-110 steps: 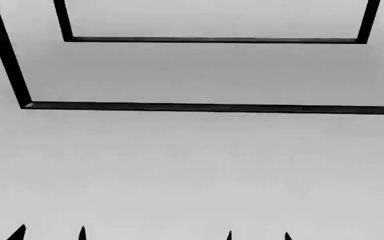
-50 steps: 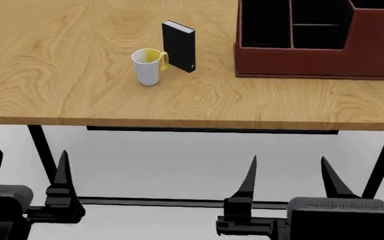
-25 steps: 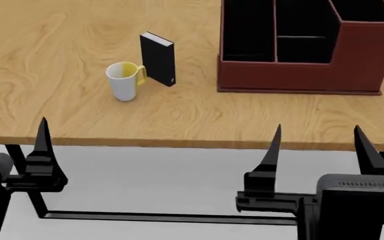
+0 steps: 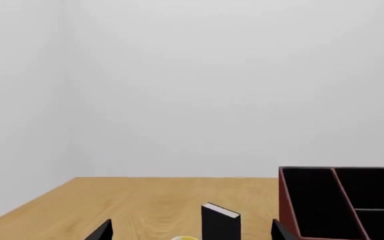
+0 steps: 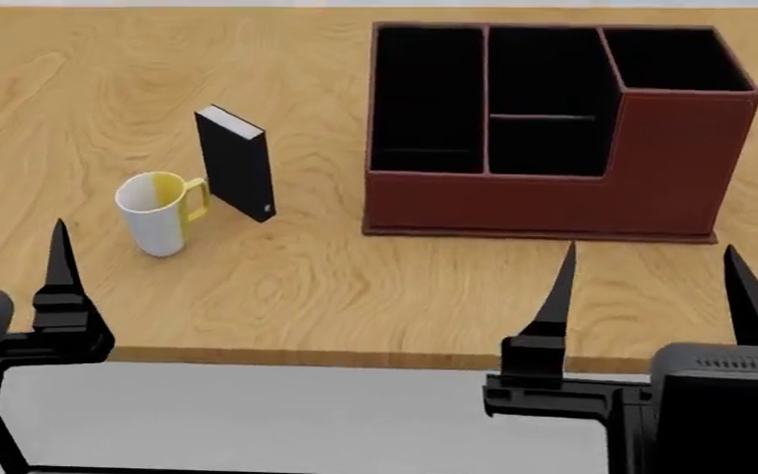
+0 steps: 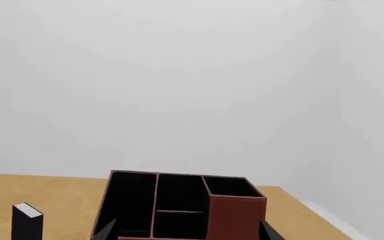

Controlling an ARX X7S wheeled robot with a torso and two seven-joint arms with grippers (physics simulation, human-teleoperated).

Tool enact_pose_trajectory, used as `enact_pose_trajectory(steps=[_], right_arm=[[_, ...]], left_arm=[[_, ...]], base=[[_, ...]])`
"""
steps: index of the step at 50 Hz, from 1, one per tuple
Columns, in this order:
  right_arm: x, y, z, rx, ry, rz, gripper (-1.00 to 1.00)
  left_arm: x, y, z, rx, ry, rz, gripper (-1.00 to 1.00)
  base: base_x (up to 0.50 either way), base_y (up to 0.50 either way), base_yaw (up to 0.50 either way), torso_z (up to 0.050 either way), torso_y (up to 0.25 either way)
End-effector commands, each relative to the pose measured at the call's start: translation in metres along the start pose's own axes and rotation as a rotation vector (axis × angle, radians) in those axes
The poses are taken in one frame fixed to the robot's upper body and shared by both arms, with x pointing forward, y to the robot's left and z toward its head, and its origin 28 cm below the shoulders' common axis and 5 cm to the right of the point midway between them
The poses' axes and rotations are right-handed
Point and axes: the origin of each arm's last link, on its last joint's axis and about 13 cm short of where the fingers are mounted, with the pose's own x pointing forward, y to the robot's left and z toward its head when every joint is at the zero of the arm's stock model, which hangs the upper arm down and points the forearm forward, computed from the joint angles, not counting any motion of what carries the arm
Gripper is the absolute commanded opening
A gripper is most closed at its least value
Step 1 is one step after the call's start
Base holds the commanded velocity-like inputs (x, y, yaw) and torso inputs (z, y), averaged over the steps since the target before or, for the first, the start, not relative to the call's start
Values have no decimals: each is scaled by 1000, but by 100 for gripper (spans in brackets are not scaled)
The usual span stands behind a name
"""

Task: Pick up the book and place it in the back compartment of the caddy.

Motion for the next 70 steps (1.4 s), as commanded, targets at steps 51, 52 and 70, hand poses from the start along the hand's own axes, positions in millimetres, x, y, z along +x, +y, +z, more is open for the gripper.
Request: enact_pose_trajectory(steps=[51, 52, 70], right_arm=[[-22, -2, 44, -126, -139, 14, 100], [-22, -2, 45, -127, -141, 14, 100], [-26, 0, 55, -139, -157, -4, 100]], left_arm=[[-6, 8, 15, -12, -9, -1, 100], [-6, 8, 16, -13, -10, -2, 100], [-8, 11, 22, -24, -25, -7, 100]], base=[[461, -218, 0, 0, 1], [492, -152, 0, 0, 10], [263, -55, 0, 0, 1]])
